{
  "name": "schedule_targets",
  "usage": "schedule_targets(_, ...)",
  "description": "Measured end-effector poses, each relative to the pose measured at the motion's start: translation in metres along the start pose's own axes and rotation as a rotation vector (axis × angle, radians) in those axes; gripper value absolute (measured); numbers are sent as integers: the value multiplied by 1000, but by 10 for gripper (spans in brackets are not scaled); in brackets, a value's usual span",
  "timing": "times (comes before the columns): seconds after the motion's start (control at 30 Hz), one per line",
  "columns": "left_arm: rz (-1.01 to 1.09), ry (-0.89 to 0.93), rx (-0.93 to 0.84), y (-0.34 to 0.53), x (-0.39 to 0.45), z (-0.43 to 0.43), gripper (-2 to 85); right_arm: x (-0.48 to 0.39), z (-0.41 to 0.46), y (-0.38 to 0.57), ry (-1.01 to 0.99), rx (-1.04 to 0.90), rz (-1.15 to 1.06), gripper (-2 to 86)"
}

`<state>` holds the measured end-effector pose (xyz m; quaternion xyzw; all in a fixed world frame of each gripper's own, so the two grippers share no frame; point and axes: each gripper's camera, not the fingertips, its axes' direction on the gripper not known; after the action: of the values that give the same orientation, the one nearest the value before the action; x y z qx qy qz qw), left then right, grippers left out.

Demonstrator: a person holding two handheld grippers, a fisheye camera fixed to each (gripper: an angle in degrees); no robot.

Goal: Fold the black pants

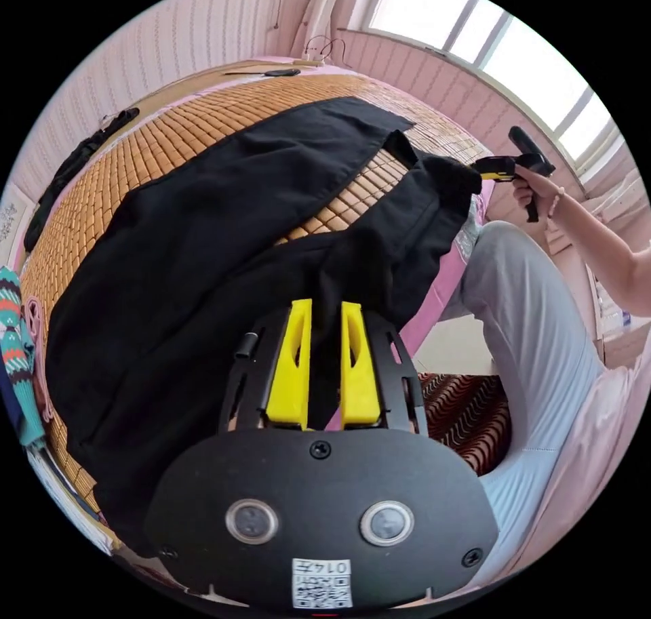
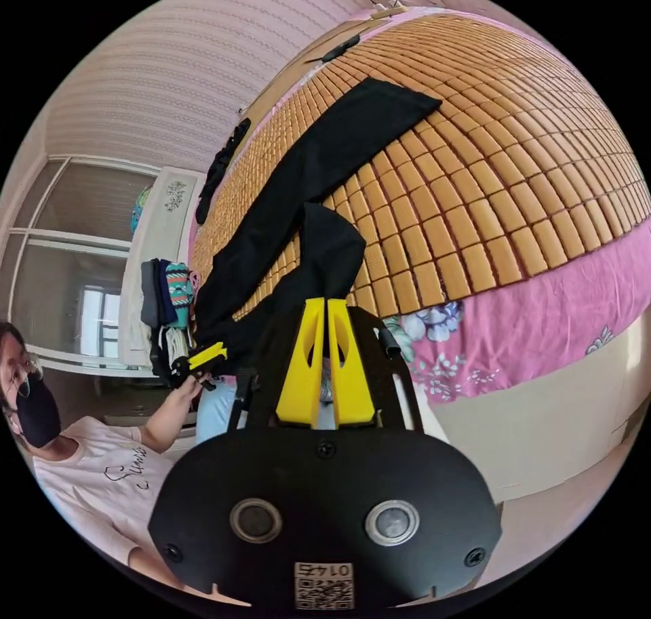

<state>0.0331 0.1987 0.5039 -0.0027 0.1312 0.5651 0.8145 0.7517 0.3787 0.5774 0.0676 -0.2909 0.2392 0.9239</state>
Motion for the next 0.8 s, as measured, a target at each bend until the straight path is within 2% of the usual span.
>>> schedule_targets(0.07,8,-2,-9,-1,-4,-7,5,-17,-37,-11,-82,94,-91,-7)
schedule_targets(0.13,-11,15,102,1,-11,-37,-3,-46,-71,-14,-91,181,-223,-7)
schedule_targets(0.27,66,23,303,13,-6,-87,-6,-99,-142,28,39,411,-500,-8)
schedule_targets(0.37,148,119,284,23,8,-85,-7,-63,-144,61,144,357,-353,-6)
schedule_targets(0.47,163,127,193,33,21,-48,-6,13,-109,84,192,207,-64,-4)
schedule_targets(0.53,131,138,89,35,24,-17,-6,43,-91,95,220,157,52,-3)
schedule_targets(0.7,105,147,38,37,23,-7,-5,62,-77,104,229,174,126,-1)
schedule_targets(0.8,104,158,38,38,20,-14,-4,60,-82,96,301,226,128,4)
